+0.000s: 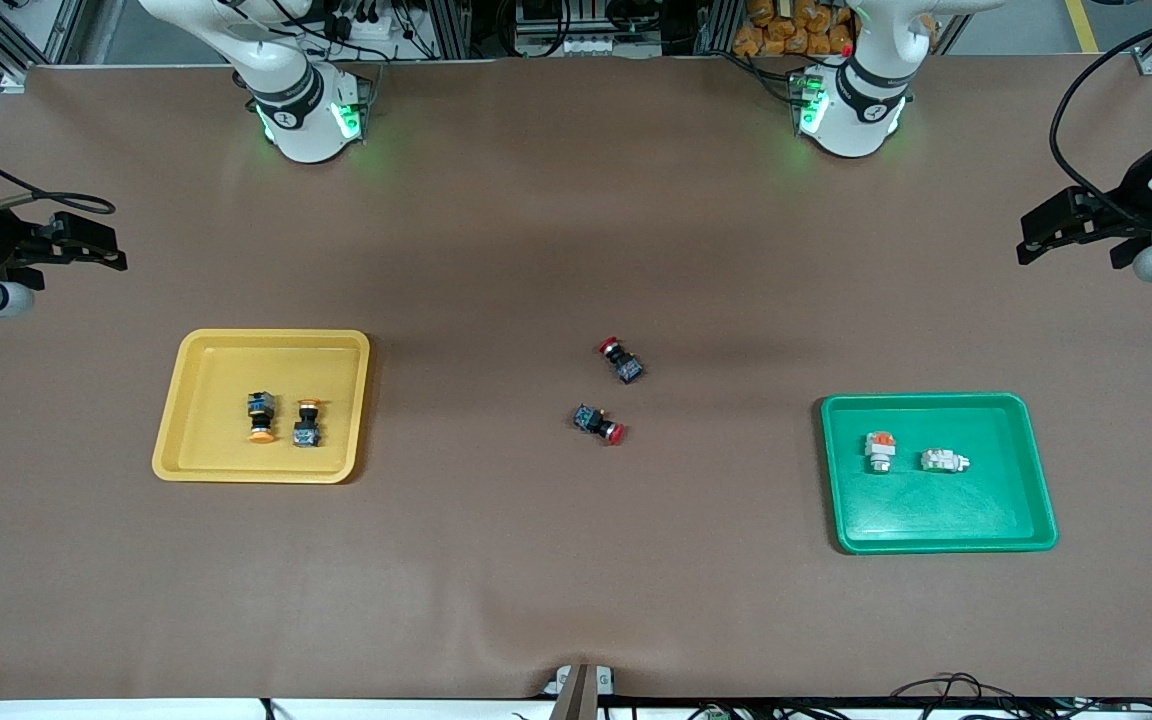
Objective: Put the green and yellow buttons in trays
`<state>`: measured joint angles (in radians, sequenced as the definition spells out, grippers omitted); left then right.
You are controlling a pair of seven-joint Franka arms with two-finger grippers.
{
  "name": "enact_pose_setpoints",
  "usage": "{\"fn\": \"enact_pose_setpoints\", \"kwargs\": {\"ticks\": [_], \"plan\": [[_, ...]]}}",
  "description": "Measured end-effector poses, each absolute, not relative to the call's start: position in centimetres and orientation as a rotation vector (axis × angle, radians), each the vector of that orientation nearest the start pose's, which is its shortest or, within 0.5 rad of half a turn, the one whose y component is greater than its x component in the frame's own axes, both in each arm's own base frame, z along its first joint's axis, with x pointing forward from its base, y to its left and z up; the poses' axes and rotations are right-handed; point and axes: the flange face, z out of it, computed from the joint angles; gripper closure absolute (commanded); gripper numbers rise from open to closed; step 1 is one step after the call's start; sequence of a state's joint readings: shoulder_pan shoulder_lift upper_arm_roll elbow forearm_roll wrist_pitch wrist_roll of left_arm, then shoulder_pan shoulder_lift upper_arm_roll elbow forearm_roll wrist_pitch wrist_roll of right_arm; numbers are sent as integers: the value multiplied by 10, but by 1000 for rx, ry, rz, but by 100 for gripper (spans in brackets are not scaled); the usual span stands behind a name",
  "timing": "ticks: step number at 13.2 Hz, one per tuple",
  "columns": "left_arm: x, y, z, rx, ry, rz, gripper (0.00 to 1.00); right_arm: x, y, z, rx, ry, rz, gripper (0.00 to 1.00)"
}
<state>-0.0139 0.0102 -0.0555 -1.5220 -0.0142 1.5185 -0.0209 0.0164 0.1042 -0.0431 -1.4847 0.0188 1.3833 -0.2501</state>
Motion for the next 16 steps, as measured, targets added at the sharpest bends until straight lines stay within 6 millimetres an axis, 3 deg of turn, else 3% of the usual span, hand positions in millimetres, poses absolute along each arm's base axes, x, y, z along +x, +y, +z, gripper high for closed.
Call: {"fn": "enact_pose_setpoints", "kwargs": {"ticks": [4, 7, 9, 11, 14, 16], "plan": [[551, -40, 637, -3155, 78, 23, 0, 567, -11, 605, -3096, -458, 264, 0], [551, -40, 637, -3155, 78, 22, 0, 577, -28, 614, -3118, -548, 133, 0], [551, -40, 637, -3155, 78, 22, 0, 578, -35, 614, -3128, -504, 122, 0], [551, -40, 637, -3155, 78, 22, 0, 580, -30, 619, -3152, -390, 85, 0], [551, -40, 637, -3155, 78, 22, 0, 587, -15, 642, -3168, -375, -69, 0], [551, -40, 637, -3155, 78, 22, 0, 586, -17, 641, -3165, -353, -52, 0]]}}
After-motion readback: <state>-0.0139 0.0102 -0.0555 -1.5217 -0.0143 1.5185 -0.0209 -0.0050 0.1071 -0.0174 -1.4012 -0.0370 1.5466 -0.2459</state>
